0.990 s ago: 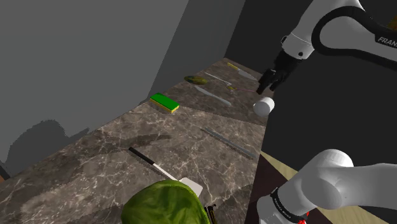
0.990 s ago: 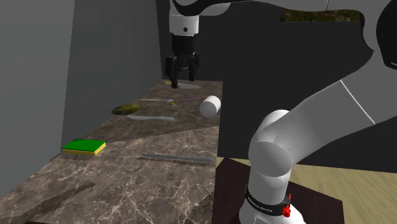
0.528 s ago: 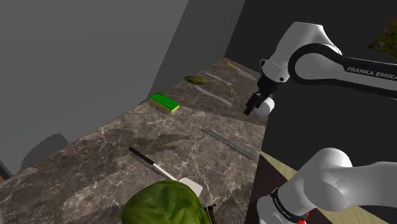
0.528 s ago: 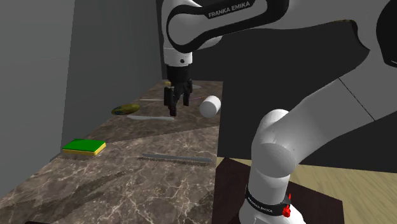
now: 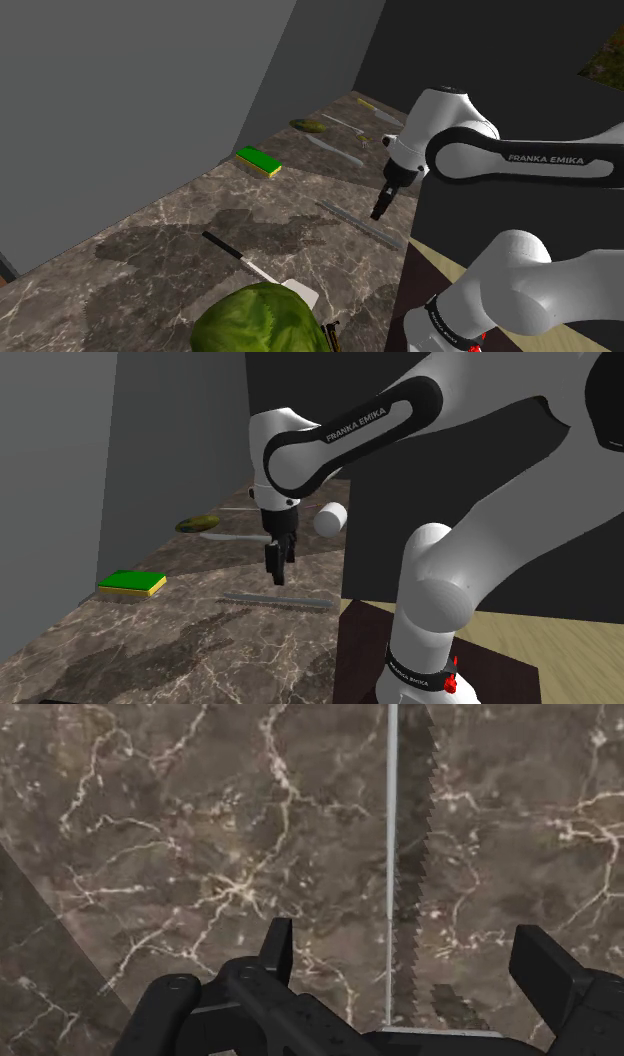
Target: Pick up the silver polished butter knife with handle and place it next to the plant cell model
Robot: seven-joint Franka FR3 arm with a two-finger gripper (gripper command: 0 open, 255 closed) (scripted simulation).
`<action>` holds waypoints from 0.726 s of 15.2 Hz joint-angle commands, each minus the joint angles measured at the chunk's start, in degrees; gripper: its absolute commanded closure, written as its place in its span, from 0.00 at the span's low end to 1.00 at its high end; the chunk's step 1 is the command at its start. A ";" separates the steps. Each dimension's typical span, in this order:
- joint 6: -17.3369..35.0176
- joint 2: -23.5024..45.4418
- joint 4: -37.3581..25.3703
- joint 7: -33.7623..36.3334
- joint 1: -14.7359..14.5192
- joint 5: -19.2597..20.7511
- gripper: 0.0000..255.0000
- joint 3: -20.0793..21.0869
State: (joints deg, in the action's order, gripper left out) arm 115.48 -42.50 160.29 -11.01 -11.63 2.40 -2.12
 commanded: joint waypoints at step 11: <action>9.87 4.45 6.03 -1.77 -0.76 0.31 0.00 -0.53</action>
State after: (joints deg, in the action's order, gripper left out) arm 125.12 -38.17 166.25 -12.77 -12.39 2.70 -2.65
